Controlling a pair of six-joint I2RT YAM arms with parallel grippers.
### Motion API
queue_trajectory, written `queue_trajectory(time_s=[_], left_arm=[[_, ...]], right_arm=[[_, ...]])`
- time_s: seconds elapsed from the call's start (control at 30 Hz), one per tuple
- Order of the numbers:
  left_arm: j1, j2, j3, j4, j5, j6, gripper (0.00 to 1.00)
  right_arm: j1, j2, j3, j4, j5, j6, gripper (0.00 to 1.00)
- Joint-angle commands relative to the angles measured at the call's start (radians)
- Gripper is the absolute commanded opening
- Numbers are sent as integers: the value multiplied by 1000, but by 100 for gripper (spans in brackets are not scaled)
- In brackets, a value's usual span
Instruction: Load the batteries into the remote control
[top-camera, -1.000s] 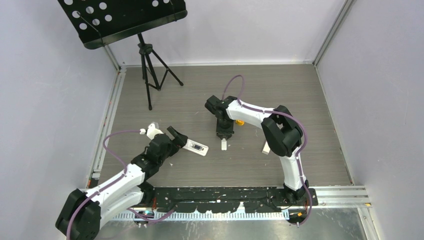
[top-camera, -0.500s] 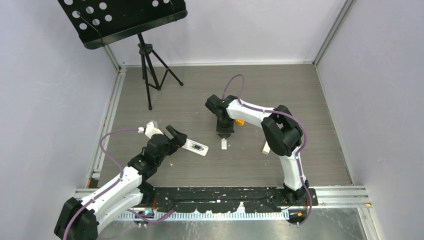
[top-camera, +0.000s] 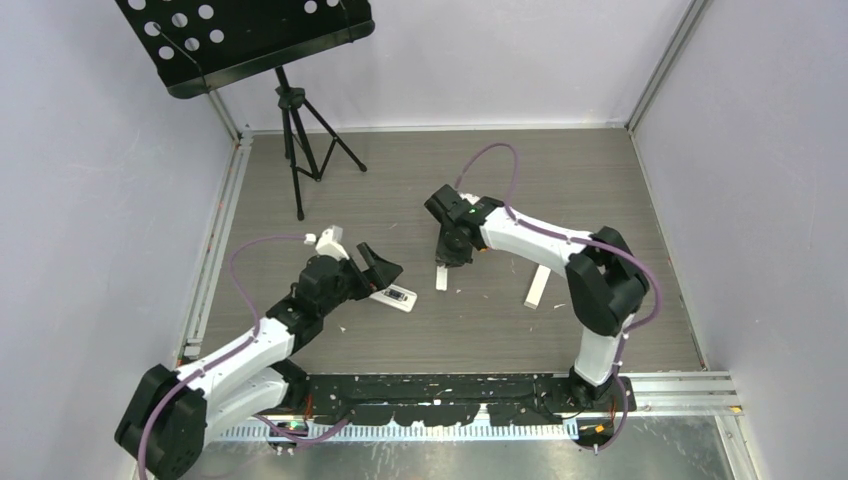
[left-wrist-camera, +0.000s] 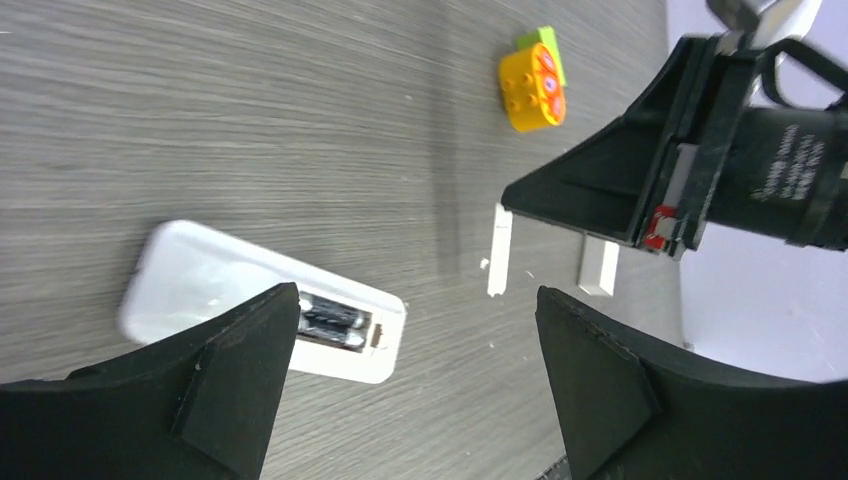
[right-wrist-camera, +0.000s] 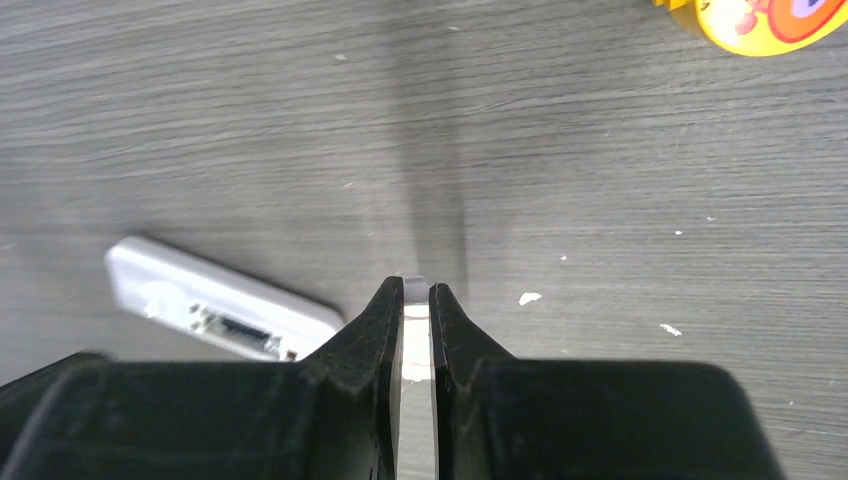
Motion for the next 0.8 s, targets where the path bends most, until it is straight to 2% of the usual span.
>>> queue_trajectory(time_s=[0.0,0.17,0.3,0.43,0.67,0.77], left_arm=[[-4,95,80,198,216,54,90],[-4,240,140,294,418,69,85],[-5,353,185,382,537,33,70],[-5,416,197,428,562,-2,50],[-5,446,205,434,583,8,29],[-5,465,221,434,593,20,14]], right_arm=[[-1,-153,-43,130,-9,21,0],[-3,-237,-73,189,-44,39,0],[-3,-265,-86,219,-85,63,0],[-7,-292,-103,247,-102,89,0],[-16,-315,-119,287,-181,112,0],[-19,-323,-128,299,-197,121,0]])
